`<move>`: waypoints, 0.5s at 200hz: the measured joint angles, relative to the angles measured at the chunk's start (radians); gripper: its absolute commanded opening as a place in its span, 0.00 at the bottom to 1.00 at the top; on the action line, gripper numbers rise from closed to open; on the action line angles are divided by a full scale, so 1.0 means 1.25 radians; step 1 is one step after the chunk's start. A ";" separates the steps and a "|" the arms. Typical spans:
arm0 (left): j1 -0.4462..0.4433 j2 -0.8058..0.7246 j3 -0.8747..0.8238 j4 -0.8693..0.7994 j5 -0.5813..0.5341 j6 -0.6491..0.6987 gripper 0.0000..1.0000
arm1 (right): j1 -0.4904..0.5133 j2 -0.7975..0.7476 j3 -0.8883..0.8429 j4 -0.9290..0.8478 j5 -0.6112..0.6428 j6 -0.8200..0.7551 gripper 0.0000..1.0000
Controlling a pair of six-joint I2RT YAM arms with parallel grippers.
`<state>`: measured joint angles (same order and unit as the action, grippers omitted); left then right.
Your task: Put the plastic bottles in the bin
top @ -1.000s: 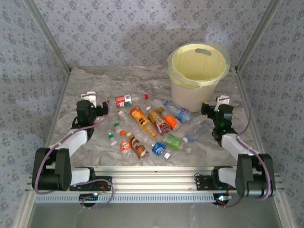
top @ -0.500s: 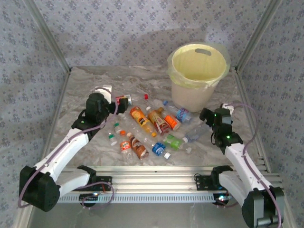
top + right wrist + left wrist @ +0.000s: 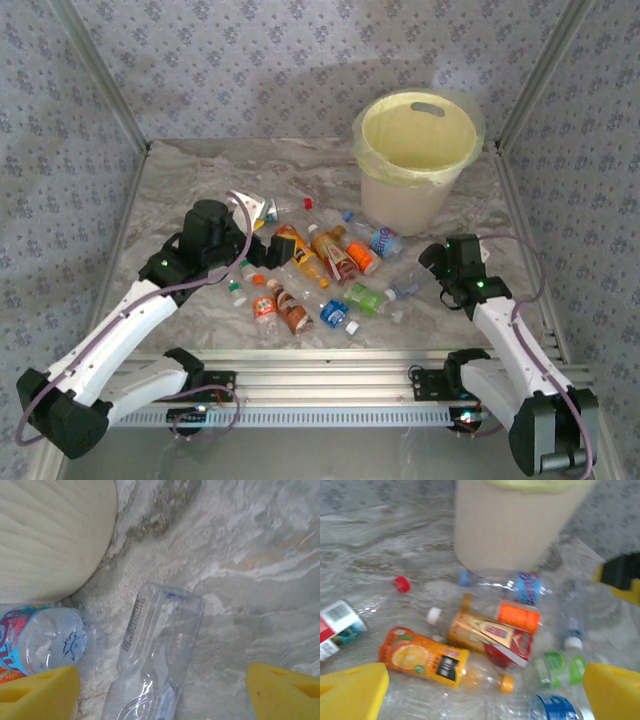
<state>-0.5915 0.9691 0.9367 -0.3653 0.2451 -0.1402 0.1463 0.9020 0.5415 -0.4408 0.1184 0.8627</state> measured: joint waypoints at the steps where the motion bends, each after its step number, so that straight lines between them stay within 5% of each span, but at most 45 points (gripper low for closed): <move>1: -0.001 0.000 0.001 -0.001 0.002 0.002 1.00 | 0.000 0.001 0.000 0.000 -0.001 0.001 0.86; 100: -0.032 -0.005 0.011 -0.058 0.206 0.099 1.00 | 0.000 0.092 -0.018 0.072 -0.076 0.120 0.79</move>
<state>-0.6315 0.9630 0.9504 -0.4381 0.5026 -0.0170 0.1467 1.0164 0.5190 -0.3508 0.0238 1.0122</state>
